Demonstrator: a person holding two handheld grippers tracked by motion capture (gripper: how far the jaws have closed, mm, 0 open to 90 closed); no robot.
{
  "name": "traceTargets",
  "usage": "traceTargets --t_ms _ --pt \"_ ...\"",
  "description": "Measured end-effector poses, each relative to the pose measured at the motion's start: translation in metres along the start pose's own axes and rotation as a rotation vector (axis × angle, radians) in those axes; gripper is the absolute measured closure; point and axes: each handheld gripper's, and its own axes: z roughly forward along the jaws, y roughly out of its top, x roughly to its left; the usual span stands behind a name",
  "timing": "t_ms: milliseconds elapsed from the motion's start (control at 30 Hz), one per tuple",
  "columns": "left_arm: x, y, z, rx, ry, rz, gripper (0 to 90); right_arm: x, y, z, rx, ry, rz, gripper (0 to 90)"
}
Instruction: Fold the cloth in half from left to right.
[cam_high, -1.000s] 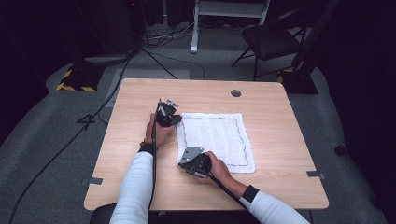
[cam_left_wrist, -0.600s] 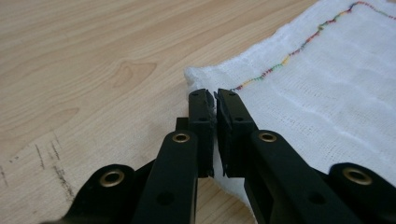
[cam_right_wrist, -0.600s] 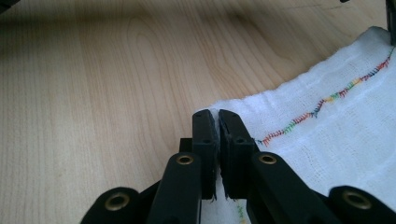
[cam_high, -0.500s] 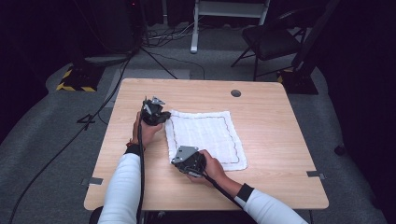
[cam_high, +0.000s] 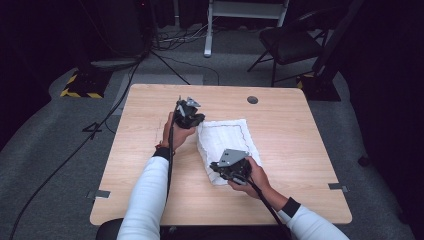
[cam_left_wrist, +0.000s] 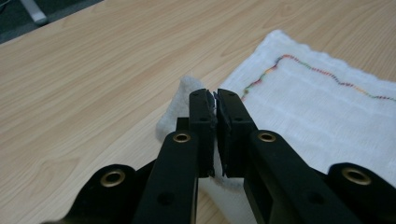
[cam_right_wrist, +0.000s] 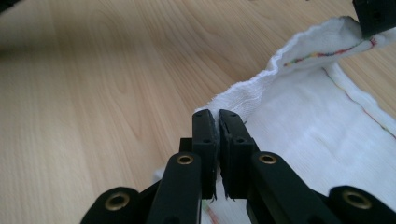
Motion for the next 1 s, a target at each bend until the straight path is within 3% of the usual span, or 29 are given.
traceTargets --t_ms 233,467,500,700,1000 --pt "-0.025 0.022 0.018 0.000 -0.022 0.050 85.5 -0.015 -0.027 -0.028 -0.003 -0.028 0.055 85.6" --pt "-0.041 0.034 0.036 -0.007 -0.043 0.049 85.5 -0.022 -0.045 -0.049 0.000 -0.049 0.086 85.6" --pt "-0.046 0.038 0.041 -0.004 -0.047 0.066 85.4 -0.024 -0.050 -0.054 0.001 -0.061 0.090 85.6" --pt "-0.057 0.045 0.055 0.014 -0.056 0.095 85.4 -0.028 -0.061 -0.063 0.020 -0.084 0.105 85.4" --pt "-0.067 0.050 0.073 0.031 -0.073 0.100 85.3 -0.039 -0.081 -0.075 0.049 -0.110 0.139 85.1"
